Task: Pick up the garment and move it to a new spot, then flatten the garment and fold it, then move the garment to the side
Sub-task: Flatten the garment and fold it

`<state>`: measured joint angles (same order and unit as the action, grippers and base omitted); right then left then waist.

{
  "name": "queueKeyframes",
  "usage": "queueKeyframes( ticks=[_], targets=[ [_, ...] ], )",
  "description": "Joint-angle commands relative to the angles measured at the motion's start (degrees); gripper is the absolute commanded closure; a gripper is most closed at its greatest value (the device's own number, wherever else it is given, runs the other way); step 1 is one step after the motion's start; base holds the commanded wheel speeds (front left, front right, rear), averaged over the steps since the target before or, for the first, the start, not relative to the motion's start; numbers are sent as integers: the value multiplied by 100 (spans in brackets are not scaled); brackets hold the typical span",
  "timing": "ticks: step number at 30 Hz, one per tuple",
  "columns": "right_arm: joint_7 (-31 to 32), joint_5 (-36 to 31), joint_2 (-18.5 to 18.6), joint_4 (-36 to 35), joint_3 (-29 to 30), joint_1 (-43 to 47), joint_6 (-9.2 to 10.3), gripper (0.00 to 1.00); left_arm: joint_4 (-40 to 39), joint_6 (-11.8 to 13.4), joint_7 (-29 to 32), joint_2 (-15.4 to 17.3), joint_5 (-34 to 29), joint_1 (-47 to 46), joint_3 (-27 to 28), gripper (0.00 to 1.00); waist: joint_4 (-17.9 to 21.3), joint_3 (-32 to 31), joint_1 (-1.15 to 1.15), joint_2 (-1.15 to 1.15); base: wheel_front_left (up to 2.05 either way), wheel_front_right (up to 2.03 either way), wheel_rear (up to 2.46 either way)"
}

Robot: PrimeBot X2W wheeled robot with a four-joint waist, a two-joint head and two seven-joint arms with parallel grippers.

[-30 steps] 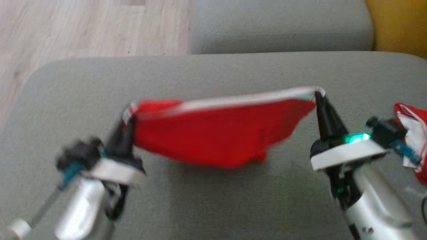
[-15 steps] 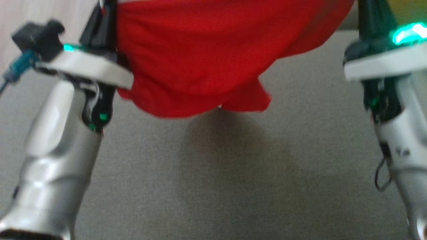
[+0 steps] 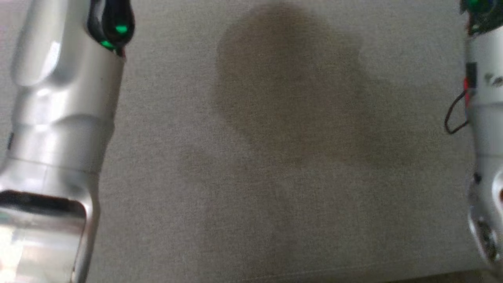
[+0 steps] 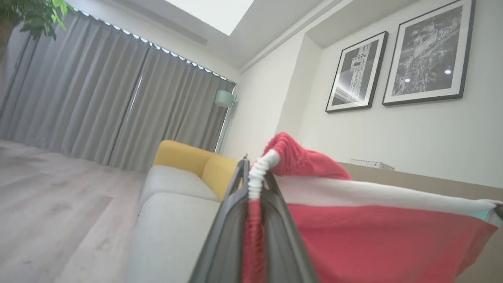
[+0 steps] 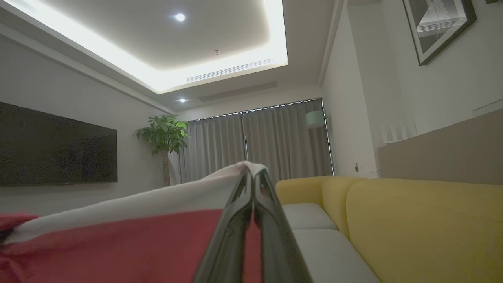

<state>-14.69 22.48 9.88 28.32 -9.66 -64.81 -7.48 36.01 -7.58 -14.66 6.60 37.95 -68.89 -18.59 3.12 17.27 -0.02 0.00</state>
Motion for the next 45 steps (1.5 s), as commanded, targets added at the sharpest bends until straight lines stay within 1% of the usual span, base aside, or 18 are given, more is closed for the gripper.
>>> queueKeyframes(
  ticks=[1, 2, 4, 7, 11, 14, 16, 18, 19, 21, 26, 31, 35, 39, 45],
  targets=[
    [-29, -46, -162, -307, -5, 299, -1, 100, -103, 9, -24, 164, 219, 171, -8, 100, 35, -24, 2, 0, 0, 0, 0],
    [-29, -46, -162, -307, -5, 299, -1, 100, -103, 9, -24, 164, 219, 171, -8, 100, 35, -24, 2, 0, 0, 0, 0],
    [-29, 9, -141, -414, -41, 776, -1, 100, -78, 9, -28, 138, 534, 628, -235, 100, 25, -108, 2, 0, 0, 0, 0],
    [-29, 156, -33, -493, -182, 1718, -1, 100, -35, 9, -30, 132, 1090, 1530, -645, 100, -11, -256, 2, 0, 0, 0, 0],
    [-30, 368, 76, -485, -389, 3054, -1, 100, -4, 9, -32, 159, 1666, 2843, -1298, 100, -43, -461, 2, 0, 0, 0, 0],
    [-30, 545, 48, -469, -342, 3880, -1, 100, -85, 9, -32, 131, 2161, 3648, -1804, 100, -74, -617, 2, 0, 0, 0, 0],
    [-30, 629, -5, -484, -177, 4308, -1, 100, -198, 9, -33, 175, 2417, 4013, -2173, 100, -94, -736, 2, 0, 0, 0, 0],
    [-30, 661, -38, -524, -50, 4638, -1, 100, -347, 9, -32, 259, 2623, 4271, -2578, 100, -108, -863, 2, 0, 0, 0, 0],
    [-30, 697, -78, -544, 102, 4897, -1, 100, -506, 9, -33, 365, 2827, 4460, -2846, 100, -119, -1003, 2, 0, 0, 0, 0],
    [-30, 703, -75, -560, 168, 5082, -1, 100, -703, 9, -33, 480, 3033, 4619, -3058, 100, -127, -1126, 2, 0, 0, 0, 0],
    [-30, 736, -126, -595, 317, 5435, -1, 100, -1159, 9, -33, 773, 3267, 4964, -3458, 100, -167, -1501, 2, 0, 0, 0, 0],
    [-30, 788, -157, -778, 348, 5730, -1, 100, -1695, 9, -33, 882, 3272, 5277, -3437, 100, -303, -1738, 2, 0, 0, 0, 0],
    [-30, 848, -98, -837, 324, 5779, -1, 100, -1965, 9, -33, 864, 3240, 5368, -3325, 100, -509, -1749, 2, 0, 0, 0, 0],
    [-30, 854, 52, -725, 268, 5361, -1, 100, -2112, 9, -33, 753, 3305, 5166, -3136, 100, -761, -1550, 2, 0, 0, 0, 0],
    [33, 619, 188, -110, 165, 3934, -1, 100, -2021, 9, -33, 415, 3512, 4530, -2813, 100, -1079, -921, 2, 0, 0, 0, 0]
  ],
)
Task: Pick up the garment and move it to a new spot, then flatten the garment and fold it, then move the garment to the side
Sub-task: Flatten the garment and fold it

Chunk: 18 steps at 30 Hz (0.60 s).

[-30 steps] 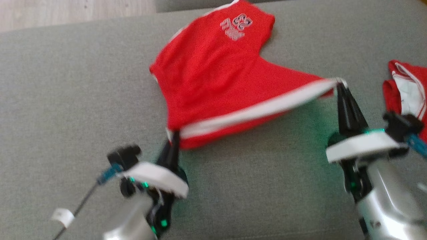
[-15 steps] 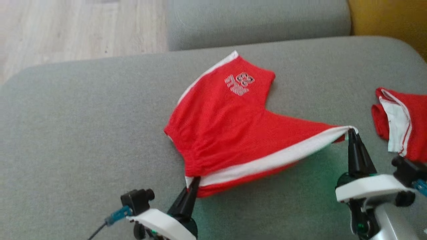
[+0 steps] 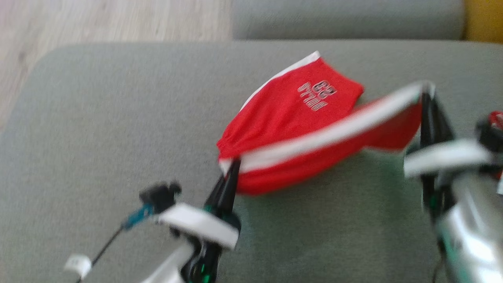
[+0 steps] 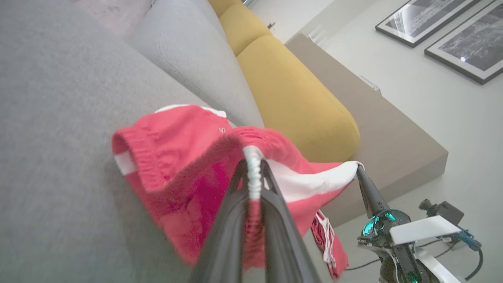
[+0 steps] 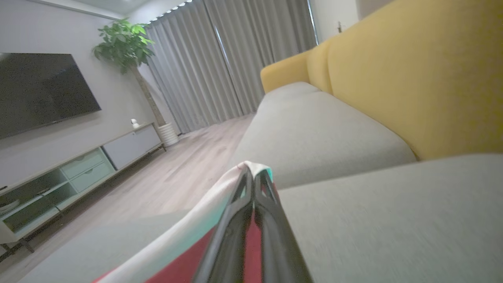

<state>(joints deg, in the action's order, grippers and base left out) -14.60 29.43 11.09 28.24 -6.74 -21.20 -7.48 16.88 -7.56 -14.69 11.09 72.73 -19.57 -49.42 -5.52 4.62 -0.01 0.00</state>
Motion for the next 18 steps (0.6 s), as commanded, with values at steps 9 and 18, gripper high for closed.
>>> queueKeyframes(
  ticks=[9, 18],
  targets=[
    [320, -653, 34, 1182, -251, -2422, -1, 100, 248, 8, -30, -562, 173, -1295, 630, 100, -497, 1200, 1, 0, 0, 0, 0],
    [246, -1249, -101, 2520, -439, -3637, -1, 100, 649, 8, -30, -810, 169, -1856, 938, 100, -654, 1781, 1, 0, 0, 0, 0]
  ],
)
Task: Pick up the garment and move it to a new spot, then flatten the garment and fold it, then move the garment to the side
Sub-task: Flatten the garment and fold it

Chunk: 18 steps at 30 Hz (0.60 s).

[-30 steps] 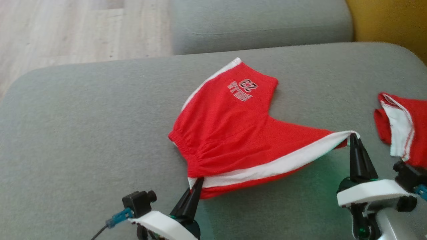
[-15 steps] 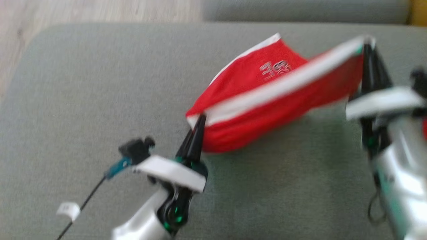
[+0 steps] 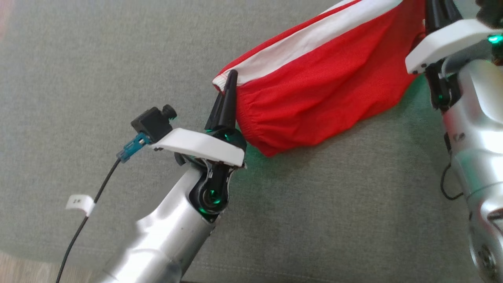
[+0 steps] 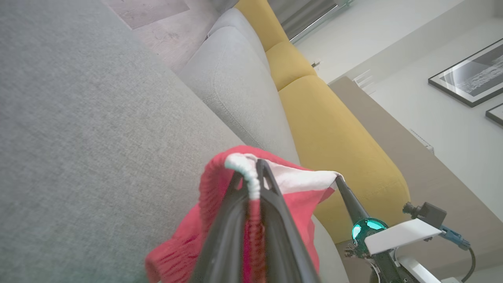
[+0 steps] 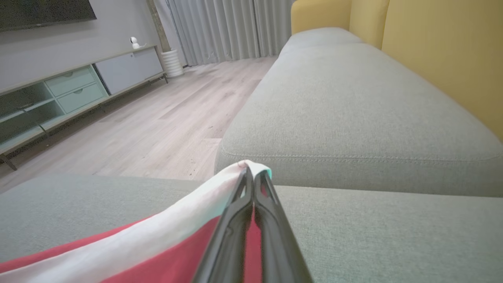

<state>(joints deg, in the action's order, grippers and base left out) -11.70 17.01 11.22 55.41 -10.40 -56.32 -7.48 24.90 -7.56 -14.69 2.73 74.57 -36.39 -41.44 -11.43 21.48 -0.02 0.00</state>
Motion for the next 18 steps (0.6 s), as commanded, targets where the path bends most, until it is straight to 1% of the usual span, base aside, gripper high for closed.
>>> queueKeyframes(
  ticks=[1, 4, 5, 6, 7, 8, 13, 18],
  targets=[
    [-76, -52, -138, -80, -72, -215, -1, 100, -136, 8, -30, 22, 2, -211, 104, 100, -74, 143, 2, 0, 0, 0, 0],
    [-171, -184, -182, 197, -71, -445, -1, 100, -170, 8, -30, 18, 110, -279, 12, 100, -109, 256, 2, 0, 0, 0, 0],
    [-203, -233, -185, 274, -57, -515, -1, 100, -158, 8, -30, 17, 108, -295, 20, 91, -116, 286, 2, 0, 0, 0, 0],
    [-231, -275, -191, 346, -33, -577, -1, 51, -136, 8, -30, 17, 77, -306, 30, 63, -125, 313, 2, 0, 0, 0, 0],
    [-257, -319, -200, 401, -17, -629, -1, 0, -110, 8, -30, 17, 23, -314, 43, 11, -133, 334, 2, 0, 0, 0, 0],
    [-280, -371, -206, 434, -10, -668, -1, 0, -91, 8, -30, 16, -28, -309, 76, 0, -140, 347, 2, 0, 0, 0, 0],
    [-325, -570, -210, 450, 81, -662, -1, 0, 71, 8, -30, 16, -288, -149, 202, 0, -159, 304, 2, 0, 0, 0, 0],
    [-328, -689, -114, 510, 118, -328, -1, 0, 272, 8, -30, 16, -650, 174, 264, 0, -195, 172, 2, 0, 0, 0, 0]
  ],
)
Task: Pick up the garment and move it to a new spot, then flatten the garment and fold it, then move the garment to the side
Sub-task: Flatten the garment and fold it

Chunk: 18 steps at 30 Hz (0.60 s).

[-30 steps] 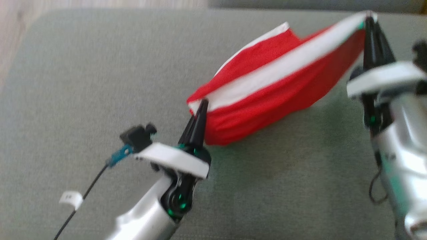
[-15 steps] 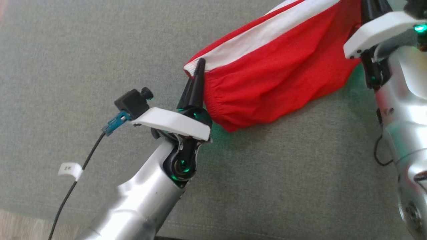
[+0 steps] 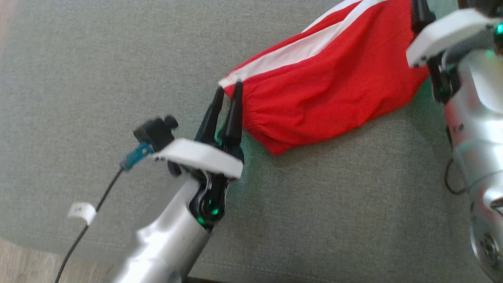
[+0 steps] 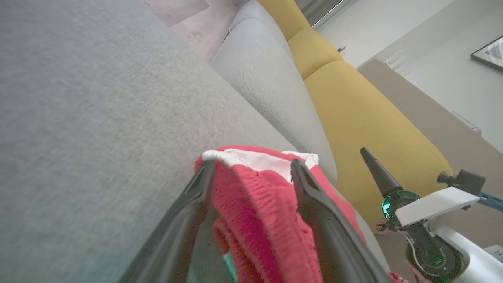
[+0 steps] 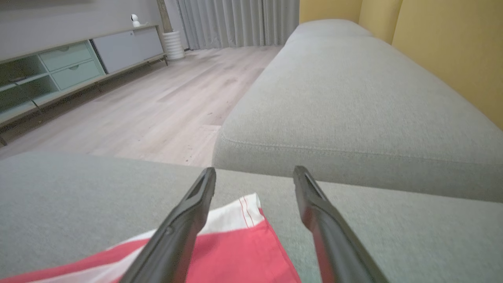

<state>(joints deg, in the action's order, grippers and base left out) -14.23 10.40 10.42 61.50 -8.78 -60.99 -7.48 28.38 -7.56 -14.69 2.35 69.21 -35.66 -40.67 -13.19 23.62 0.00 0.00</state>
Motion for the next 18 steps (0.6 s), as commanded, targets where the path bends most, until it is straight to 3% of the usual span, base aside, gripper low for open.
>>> queueKeyframes(
  ticks=[1, 9, 18],
  targets=[
    [-75, -40, 0, -31, -26, 202, -1, 0, -38, 8, -30, 54, -192, 172, 215, 0, -32, -72, 0, 0, 0, 0, 0],
    [50, -214, 234, 682, 34, 395, -1, 0, -50, 8, -30, 54, -601, 601, 477, 0, -145, -152, 0, 0, 0, 0, 0],
    [831, -115, 229, 1145, 247, 549, -1, 0, -230, 8, -30, 54, -1034, 853, 966, 0, -263, -181, 0, 0, 0, 0, 0]
  ],
)
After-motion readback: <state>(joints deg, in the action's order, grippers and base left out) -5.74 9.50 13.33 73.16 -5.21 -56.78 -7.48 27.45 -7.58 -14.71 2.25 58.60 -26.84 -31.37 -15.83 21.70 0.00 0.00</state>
